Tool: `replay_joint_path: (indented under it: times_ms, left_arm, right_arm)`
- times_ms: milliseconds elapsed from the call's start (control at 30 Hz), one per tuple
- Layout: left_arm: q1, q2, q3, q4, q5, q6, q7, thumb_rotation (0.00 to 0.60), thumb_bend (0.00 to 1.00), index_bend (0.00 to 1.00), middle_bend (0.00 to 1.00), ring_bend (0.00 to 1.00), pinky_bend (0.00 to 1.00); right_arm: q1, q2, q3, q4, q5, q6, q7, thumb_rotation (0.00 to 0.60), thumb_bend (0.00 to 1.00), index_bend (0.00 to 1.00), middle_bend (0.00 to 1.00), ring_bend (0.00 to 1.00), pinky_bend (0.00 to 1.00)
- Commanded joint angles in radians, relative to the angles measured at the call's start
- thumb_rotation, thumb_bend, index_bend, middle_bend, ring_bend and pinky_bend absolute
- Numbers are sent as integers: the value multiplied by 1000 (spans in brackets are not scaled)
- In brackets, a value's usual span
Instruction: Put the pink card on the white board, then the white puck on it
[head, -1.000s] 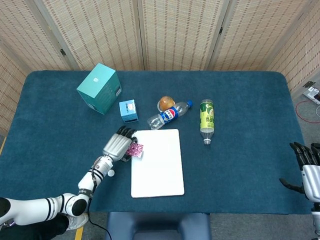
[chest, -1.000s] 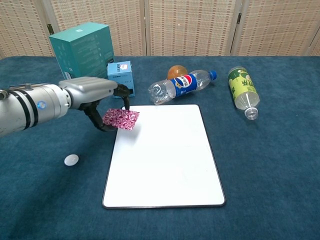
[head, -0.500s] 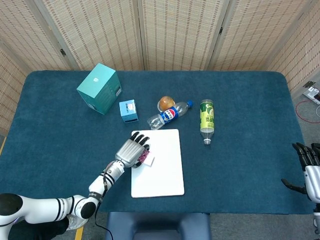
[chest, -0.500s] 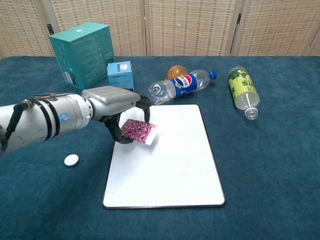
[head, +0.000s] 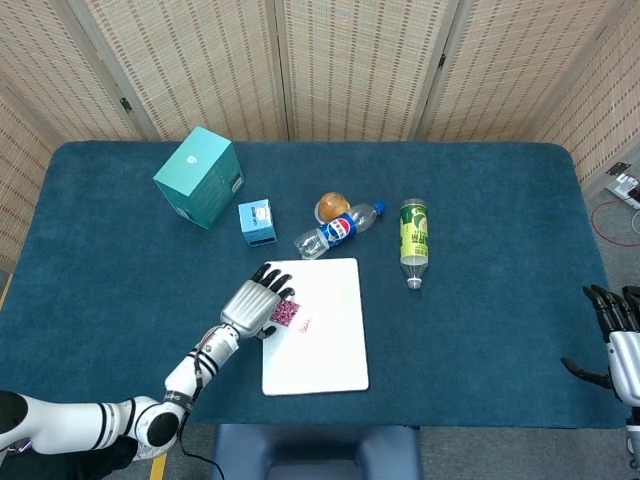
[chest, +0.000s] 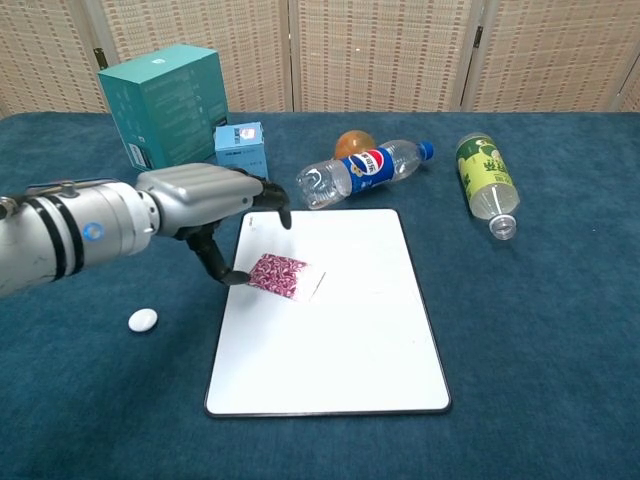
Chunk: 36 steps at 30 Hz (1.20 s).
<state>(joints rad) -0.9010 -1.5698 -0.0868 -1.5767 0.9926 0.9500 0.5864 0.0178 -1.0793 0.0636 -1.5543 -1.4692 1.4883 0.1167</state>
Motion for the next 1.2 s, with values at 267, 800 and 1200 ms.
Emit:
replay_joint_path:
  times_ms: [267, 800, 1200]
  left_arm:
    - [105, 108, 94, -65, 145, 88, -62, 600, 320, 371, 126, 98, 0]
    - [231, 128, 186, -20, 293, 130, -138, 600, 323, 406, 126, 99, 0]
    - [262, 98, 172, 34, 298, 98, -153, 600, 329, 426, 126, 100, 0]
  right_arm:
    - [2, -2, -3, -5, -14, 4, -5, 600, 19, 71, 114, 89, 0]
    - [15, -7, -2, -10, -22, -7, -14, 600, 19, 70, 114, 90, 0]
    - [14, -8, -3, -8, -19, -6, -13, 600, 19, 71, 114, 90, 0]
